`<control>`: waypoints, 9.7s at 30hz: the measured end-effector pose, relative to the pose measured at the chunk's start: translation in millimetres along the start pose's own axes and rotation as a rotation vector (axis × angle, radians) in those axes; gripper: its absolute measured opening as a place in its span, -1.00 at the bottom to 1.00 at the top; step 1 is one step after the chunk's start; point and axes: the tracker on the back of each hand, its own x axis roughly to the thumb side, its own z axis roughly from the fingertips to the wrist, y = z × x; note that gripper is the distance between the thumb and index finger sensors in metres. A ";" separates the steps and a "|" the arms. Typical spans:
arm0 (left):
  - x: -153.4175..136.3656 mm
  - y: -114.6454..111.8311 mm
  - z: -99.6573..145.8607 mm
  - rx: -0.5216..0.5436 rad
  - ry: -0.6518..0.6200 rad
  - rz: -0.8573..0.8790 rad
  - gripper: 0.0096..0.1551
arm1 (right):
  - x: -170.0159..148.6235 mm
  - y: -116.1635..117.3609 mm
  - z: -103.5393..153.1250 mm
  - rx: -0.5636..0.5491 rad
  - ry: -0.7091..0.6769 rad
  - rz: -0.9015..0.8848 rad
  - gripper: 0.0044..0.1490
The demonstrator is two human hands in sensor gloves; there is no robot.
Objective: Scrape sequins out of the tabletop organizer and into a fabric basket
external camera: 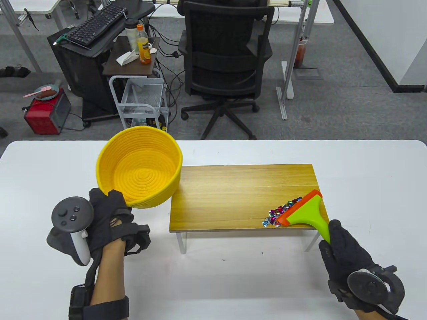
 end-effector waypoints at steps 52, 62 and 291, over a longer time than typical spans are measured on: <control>-39.8 -227.9 129.7 -0.787 -0.332 -0.177 -0.43 | 0.5 4.1 1.5 0.011 -0.009 0.014 -0.22; -29.9 -239.8 141.1 -0.681 -0.336 -0.140 -0.41 | 6.3 1.6 -2.2 -0.002 -0.009 0.024 -0.22; -91.2 -55.2 2.8 -0.178 -0.161 -0.330 -0.02 | 28.5 -7.0 -51.1 0.200 -0.049 0.158 -0.22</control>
